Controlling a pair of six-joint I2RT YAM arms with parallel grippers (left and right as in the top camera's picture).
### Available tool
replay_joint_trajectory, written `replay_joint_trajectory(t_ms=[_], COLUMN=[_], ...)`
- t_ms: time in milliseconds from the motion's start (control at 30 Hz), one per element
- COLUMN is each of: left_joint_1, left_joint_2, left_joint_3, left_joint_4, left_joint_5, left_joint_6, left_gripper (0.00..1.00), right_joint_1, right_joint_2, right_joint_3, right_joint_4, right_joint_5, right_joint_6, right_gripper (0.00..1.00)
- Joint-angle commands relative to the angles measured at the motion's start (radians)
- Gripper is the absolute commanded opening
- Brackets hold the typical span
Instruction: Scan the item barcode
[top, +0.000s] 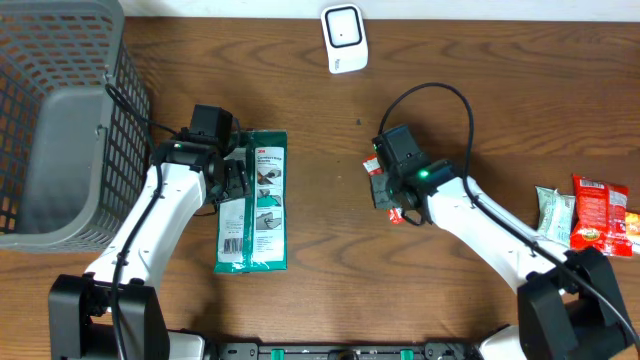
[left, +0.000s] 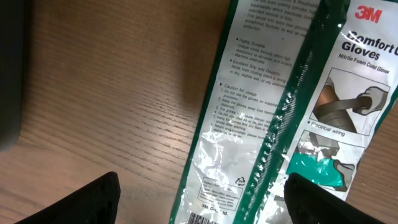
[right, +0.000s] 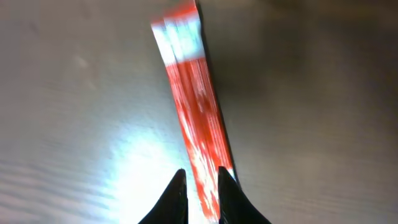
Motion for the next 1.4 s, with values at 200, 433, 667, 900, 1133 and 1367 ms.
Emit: replay_joint_trajectory(t_ms=[200, 433, 667, 900, 1133, 1367], left_joint_1=[0.006, 0.006, 0.006, 0.006, 0.006, 0.006], left_joint_2=[-0.007, -0.007, -0.007, -0.007, -0.007, -0.007], left_joint_3=[0.014, 0.015, 0.015, 0.015, 0.014, 0.015], left_joint_4=[0.000, 0.000, 0.000, 0.000, 0.000, 0.000], left_joint_5=[-0.006, -0.006, -0.006, -0.006, -0.006, -0.006], left_joint_6=[0.005, 0.005, 0.005, 0.005, 0.005, 0.005], left_gripper=[0.85, 0.85, 0.85, 0.85, 0.85, 0.85], right_joint_1=[0.003, 0.003, 0.000, -0.024, -0.056, -0.069], right_joint_2=[0.146, 0.138, 0.060, 0.055, 0.059, 0.060], right_joint_3=[-0.006, 0.013, 0.056, 0.050, 0.019, -0.048], right_joint_4=[-0.012, -0.008, -0.020, -0.039, -0.043, -0.026], right_joint_5=[-0.077, -0.100, -0.115, 0.002, 0.093, 0.090], right_joint_6=[-0.001, -0.002, -0.009, -0.008, 0.049, 0.140], right_gripper=[0.16, 0.17, 0.23, 0.27, 0.23, 0.22])
